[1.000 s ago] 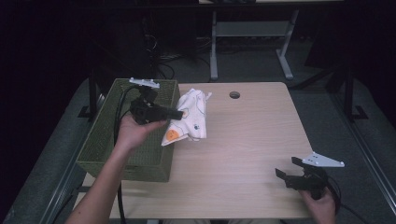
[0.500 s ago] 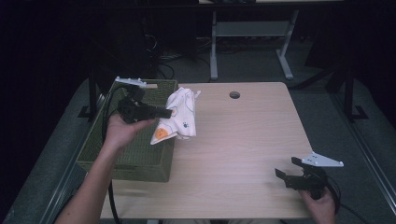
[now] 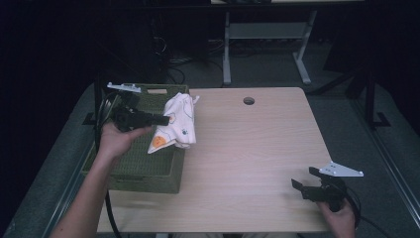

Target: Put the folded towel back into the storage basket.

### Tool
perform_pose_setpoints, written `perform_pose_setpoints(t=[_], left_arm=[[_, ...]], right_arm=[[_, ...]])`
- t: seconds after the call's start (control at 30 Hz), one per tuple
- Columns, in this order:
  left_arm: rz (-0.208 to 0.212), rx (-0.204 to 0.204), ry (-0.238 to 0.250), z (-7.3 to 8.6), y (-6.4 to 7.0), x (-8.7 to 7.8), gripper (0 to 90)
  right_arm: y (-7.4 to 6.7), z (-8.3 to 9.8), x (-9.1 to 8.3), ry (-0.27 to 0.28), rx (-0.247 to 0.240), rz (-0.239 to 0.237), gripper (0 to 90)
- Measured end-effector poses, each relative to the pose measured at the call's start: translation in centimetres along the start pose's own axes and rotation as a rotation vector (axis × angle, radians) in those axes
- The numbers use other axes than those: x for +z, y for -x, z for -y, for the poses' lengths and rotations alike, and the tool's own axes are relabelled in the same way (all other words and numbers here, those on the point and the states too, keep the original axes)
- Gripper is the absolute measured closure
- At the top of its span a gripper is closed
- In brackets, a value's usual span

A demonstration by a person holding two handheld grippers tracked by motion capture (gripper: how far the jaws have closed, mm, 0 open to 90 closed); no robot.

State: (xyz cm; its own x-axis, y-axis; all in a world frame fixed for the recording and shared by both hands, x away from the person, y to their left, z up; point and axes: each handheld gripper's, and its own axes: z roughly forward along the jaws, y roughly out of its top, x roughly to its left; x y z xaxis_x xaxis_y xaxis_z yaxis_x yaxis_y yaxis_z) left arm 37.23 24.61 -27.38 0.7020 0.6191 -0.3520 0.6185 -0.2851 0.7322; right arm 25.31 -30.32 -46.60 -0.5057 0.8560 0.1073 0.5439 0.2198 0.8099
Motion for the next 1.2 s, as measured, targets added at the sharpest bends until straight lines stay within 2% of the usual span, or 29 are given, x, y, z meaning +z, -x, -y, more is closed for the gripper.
perform_pose_setpoints(t=[0.57, 0.93, 1.2], left_arm=[[-0.030, -0.022, 0.000, 1.4, -2.0, -1.8, 82.9], [-0.073, -0.062, -0.008, 3.2, -4.2, -3.4, 82.8], [-0.095, -0.080, -0.022, 4.4, -5.6, -3.7, 82.8]], right_arm=[[0.0, -0.1, -0.1, -0.001, -0.007, 0.007, 14.6], [-0.1, -0.1, 0.0, -0.007, -0.011, 0.010, 14.6], [-0.1, -0.2, 0.1, -0.011, -0.018, 0.009, 14.6]])
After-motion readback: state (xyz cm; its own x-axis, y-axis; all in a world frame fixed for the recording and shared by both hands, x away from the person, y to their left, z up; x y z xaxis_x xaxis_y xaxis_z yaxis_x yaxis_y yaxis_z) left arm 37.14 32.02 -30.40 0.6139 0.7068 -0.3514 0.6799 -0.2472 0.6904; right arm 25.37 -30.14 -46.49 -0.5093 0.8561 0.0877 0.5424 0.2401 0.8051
